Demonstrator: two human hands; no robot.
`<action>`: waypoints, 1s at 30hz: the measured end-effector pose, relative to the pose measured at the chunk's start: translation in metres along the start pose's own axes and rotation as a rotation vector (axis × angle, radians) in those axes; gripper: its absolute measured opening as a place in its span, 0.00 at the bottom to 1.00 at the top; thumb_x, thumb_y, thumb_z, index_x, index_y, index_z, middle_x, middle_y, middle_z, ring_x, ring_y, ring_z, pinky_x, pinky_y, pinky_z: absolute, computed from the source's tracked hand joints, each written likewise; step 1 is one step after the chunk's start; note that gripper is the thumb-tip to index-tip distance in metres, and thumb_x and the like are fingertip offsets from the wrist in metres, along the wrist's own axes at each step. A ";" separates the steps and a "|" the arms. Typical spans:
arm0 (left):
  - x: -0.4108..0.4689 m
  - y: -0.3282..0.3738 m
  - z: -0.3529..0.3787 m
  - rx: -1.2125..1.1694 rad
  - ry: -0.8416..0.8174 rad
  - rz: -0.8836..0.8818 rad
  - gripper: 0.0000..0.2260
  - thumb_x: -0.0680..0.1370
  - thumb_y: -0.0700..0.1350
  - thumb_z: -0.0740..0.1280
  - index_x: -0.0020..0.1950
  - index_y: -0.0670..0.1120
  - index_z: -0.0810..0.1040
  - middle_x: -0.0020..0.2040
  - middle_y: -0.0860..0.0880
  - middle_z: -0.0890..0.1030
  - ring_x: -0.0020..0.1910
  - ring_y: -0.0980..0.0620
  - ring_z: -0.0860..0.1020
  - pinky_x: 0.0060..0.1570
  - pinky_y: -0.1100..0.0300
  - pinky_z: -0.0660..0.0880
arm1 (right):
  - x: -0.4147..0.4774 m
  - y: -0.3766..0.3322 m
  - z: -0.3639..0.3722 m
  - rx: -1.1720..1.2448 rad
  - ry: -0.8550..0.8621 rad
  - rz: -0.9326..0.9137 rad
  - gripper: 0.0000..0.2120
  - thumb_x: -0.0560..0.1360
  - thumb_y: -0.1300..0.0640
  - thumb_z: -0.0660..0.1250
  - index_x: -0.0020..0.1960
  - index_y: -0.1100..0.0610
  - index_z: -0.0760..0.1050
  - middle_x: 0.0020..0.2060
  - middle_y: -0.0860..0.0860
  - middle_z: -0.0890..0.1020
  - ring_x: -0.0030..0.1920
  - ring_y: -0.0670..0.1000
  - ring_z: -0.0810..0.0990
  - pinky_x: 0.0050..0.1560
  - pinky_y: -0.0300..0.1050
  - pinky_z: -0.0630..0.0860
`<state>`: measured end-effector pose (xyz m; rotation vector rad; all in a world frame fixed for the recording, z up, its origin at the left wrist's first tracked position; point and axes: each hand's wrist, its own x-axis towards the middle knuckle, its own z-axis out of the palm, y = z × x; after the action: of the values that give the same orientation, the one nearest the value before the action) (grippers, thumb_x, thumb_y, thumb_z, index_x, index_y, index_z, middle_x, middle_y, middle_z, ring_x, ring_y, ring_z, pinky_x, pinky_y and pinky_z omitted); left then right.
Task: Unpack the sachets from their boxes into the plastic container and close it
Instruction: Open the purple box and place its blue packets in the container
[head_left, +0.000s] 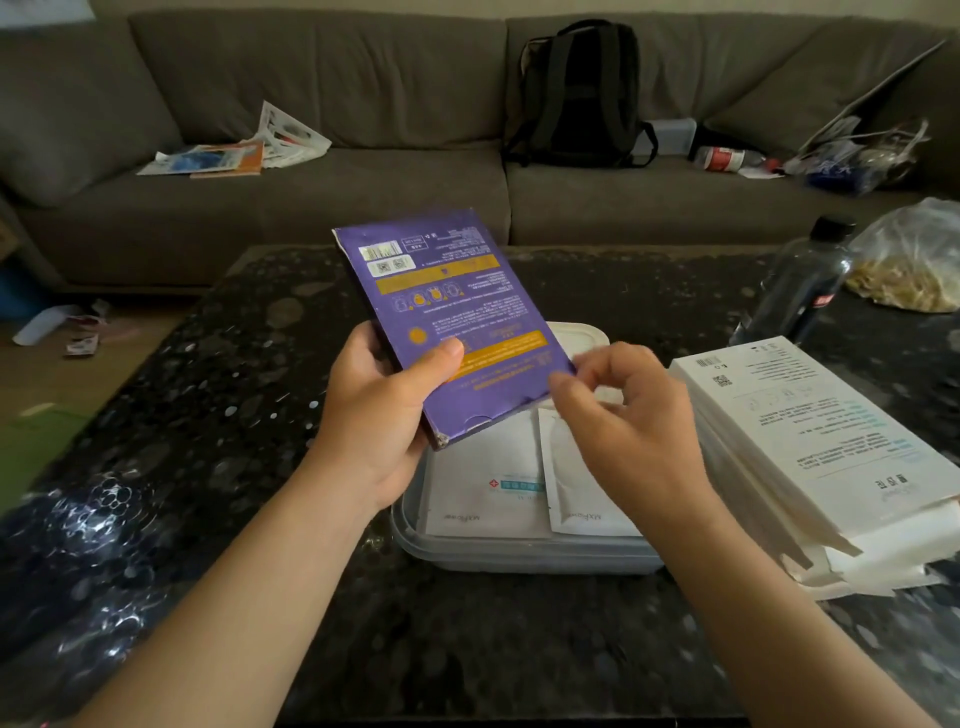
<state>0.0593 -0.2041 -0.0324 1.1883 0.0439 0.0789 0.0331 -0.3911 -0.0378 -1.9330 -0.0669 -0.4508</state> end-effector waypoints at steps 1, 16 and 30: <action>0.000 -0.001 0.001 0.005 0.008 0.021 0.26 0.67 0.42 0.76 0.64 0.45 0.77 0.57 0.46 0.87 0.55 0.44 0.87 0.52 0.46 0.84 | 0.001 -0.002 0.000 -0.103 0.048 0.048 0.15 0.75 0.51 0.72 0.34 0.57 0.72 0.35 0.45 0.79 0.36 0.42 0.76 0.37 0.43 0.73; -0.002 -0.015 0.010 0.092 -0.035 0.270 0.26 0.67 0.34 0.77 0.62 0.47 0.76 0.58 0.42 0.84 0.59 0.40 0.84 0.62 0.36 0.80 | -0.001 -0.017 0.002 0.319 -0.290 0.552 0.14 0.79 0.54 0.68 0.47 0.66 0.80 0.38 0.56 0.84 0.31 0.53 0.80 0.24 0.42 0.71; -0.003 -0.012 0.010 -0.018 -0.015 0.196 0.25 0.68 0.33 0.75 0.64 0.45 0.76 0.60 0.43 0.85 0.60 0.41 0.84 0.58 0.44 0.82 | 0.001 -0.016 -0.002 0.359 -0.271 0.463 0.12 0.79 0.60 0.68 0.44 0.70 0.76 0.36 0.56 0.83 0.33 0.54 0.80 0.27 0.45 0.71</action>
<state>0.0574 -0.2178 -0.0399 1.1727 -0.0864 0.2420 0.0291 -0.3869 -0.0231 -1.5777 0.1168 0.1285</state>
